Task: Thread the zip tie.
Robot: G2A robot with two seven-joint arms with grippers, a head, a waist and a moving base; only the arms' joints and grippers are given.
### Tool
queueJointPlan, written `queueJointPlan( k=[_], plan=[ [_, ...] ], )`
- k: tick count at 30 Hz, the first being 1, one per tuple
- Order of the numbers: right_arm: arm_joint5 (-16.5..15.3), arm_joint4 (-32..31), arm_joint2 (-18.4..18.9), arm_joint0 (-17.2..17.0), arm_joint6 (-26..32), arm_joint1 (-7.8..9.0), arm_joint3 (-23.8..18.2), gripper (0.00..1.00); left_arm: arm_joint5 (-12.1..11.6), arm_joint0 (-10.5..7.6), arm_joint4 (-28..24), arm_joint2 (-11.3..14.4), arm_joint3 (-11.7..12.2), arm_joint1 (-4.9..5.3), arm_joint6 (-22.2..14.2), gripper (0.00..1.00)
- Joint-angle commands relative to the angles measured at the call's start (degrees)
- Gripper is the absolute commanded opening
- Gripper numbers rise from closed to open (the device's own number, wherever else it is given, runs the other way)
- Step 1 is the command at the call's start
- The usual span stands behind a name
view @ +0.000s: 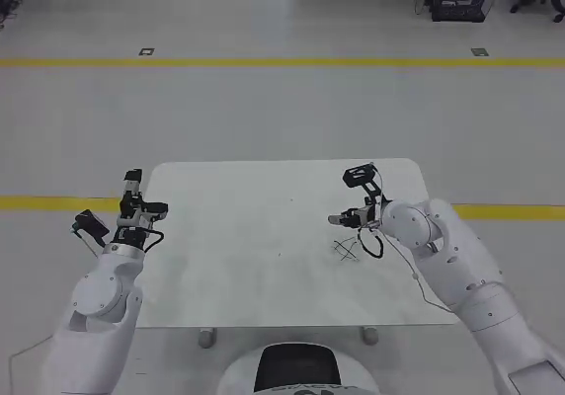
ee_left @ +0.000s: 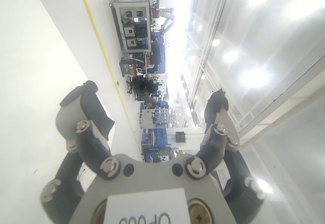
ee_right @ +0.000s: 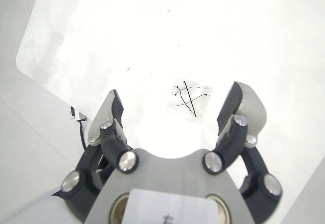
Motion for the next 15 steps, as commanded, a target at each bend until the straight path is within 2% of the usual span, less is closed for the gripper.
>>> queueJointPlan(
  k=[1, 7, 13, 15],
  plan=[
    [-2.1, -3.3, -0.9, 1.1, 0.3, 0.06, -0.5, 1.00, 0.0, 0.00, 0.0, 0.0, 0.0, 0.00, 0.0, 1.00],
    [-5.0, -6.8, -4.9, 6.3, 4.3, -0.81, 3.9, 1.00, 0.0, 0.00, 0.0, 0.0, 0.0, 0.00, 0.0, 1.00],
    [-7.5, -6.6, -10.0, 11.0, 6.4, -2.52, 11.3, 1.00, 0.0, 0.00, 0.0, 0.0, 0.0, 0.00, 0.0, 1.00],
    [-7.3, -7.3, -11.6, 12.0, 6.6, -3.07, 13.3, 1.00, 0.0, 0.00, 0.0, 0.0, 0.0, 0.00, 0.0, 1.00]
  ],
)
